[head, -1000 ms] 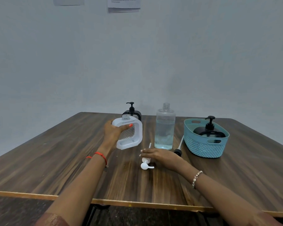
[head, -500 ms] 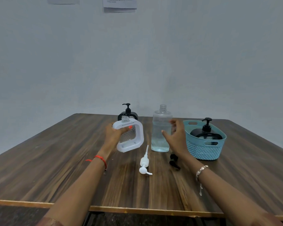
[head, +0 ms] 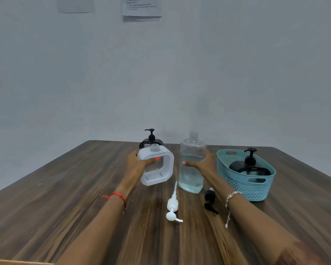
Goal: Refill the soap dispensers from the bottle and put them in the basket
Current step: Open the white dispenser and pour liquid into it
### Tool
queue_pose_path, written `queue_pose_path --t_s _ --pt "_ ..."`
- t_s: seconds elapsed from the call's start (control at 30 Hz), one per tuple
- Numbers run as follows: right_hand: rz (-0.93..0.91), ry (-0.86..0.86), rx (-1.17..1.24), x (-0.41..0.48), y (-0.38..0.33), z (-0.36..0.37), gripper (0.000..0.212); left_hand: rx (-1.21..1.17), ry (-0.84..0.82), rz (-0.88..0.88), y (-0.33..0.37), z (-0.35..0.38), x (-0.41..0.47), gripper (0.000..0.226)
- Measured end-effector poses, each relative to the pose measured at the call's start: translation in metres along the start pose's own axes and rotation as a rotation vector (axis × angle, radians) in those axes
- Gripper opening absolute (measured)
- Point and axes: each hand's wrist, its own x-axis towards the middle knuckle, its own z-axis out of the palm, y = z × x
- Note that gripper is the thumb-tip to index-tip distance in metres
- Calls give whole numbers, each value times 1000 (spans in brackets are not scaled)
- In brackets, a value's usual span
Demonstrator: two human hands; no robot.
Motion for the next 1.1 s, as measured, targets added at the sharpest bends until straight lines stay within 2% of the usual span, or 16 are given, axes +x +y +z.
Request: queue_pose_path --t_s 0.17,0.3,0.43,0.73,1.1 --pt "-109 124 -55 -10 -10 8 76 46 45 32 0 4 -3 36" --pt "-315 78 -175 -11 -34 3 77 89 121 44 6 5 -6 51" --pt "-431 35 -343 -14 -61 -10 81 125 179 84 14 7 -11 55" --pt "-508 -55 -721 -30 -87 -27 87 191 259 165 29 16 -23 55" --pt "-575 -98 -1019 -40 -98 -36 82 236 269 207 39 28 -46 54"
